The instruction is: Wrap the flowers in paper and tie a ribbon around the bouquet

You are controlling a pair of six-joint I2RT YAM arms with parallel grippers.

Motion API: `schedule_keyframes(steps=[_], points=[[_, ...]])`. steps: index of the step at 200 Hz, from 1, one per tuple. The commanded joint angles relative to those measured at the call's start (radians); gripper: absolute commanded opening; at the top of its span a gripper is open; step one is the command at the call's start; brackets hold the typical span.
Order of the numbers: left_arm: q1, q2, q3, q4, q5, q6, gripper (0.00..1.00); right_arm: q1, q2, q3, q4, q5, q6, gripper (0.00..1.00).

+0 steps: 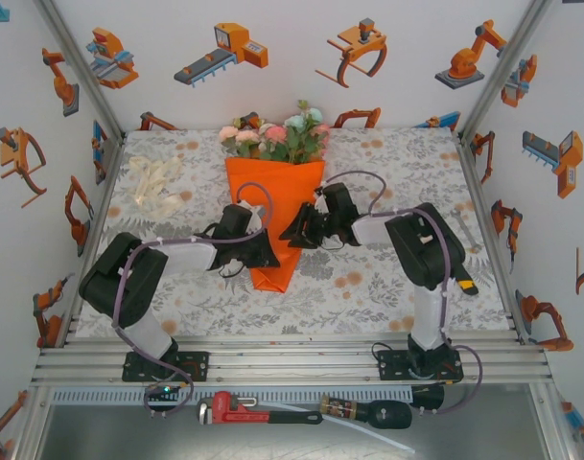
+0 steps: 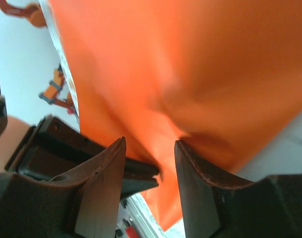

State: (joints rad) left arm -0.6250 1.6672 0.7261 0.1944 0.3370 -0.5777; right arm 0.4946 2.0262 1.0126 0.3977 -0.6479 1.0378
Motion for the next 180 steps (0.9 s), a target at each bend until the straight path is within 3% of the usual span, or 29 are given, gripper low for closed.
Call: schedule_keyframes(steps=[1, 48, 138, 158, 180], points=[[0.002, 0.005, -0.047, -0.05, -0.047, 0.002, 0.19, -0.066, 0.047, 0.035, 0.109, 0.06, 0.059, 0.44], [0.002, -0.032, -0.072, -0.042, -0.055, -0.002, 0.19, -0.193, 0.192, 0.214, 0.095, 0.1, 0.045, 0.44], [0.016, -0.105, -0.121, -0.033, -0.09, -0.003, 0.18, -0.298, 0.532, 0.968, -0.408, 0.203, -0.112, 0.44], [0.02, -0.125, -0.108, -0.033, -0.088, -0.004, 0.25, -0.295, 0.49, 1.011, -0.443, 0.181, -0.137, 0.44], [0.022, -0.152, -0.076, -0.04, -0.086, -0.016, 0.32, -0.285, 0.332, 0.873, -0.388, 0.159, -0.156, 0.45]])
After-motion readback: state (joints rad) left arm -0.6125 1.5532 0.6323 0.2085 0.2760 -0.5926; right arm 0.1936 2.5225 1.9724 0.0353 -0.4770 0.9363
